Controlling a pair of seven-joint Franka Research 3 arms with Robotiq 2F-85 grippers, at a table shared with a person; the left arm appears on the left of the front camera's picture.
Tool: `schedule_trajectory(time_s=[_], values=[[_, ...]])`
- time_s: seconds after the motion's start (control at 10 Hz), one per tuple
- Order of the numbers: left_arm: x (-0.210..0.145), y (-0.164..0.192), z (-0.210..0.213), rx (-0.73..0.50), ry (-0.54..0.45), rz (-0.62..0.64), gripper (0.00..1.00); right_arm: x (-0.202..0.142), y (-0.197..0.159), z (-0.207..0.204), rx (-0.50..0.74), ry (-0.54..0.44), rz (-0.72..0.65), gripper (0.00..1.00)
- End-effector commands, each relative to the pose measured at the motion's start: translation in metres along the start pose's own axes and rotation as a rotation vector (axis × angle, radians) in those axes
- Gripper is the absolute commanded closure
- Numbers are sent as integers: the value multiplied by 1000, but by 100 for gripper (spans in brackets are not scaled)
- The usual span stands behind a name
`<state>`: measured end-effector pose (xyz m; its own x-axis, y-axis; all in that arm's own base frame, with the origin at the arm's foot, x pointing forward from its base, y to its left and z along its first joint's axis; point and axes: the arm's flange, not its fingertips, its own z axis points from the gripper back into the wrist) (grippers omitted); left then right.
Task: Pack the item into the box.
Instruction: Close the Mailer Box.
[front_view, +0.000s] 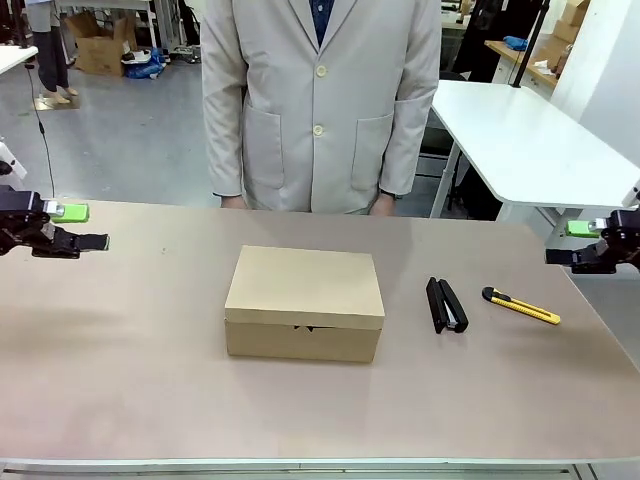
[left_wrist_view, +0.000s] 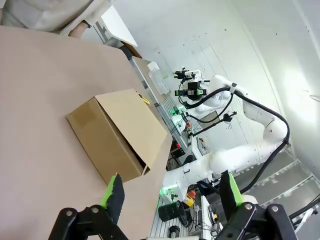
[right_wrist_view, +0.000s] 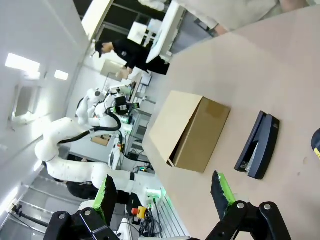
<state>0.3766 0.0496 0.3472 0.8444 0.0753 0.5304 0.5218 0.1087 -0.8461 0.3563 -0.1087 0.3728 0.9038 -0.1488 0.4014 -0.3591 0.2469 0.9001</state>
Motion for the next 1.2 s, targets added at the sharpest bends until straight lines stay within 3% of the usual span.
schedule_trajectory(time_s=[0.0,1.1], values=[[-1,-1,3,7,3,-19,0,-1,4,0,3,12,5,0],[-1,-1,3,7,3,-19,0,-1,4,0,3,12,5,0]])
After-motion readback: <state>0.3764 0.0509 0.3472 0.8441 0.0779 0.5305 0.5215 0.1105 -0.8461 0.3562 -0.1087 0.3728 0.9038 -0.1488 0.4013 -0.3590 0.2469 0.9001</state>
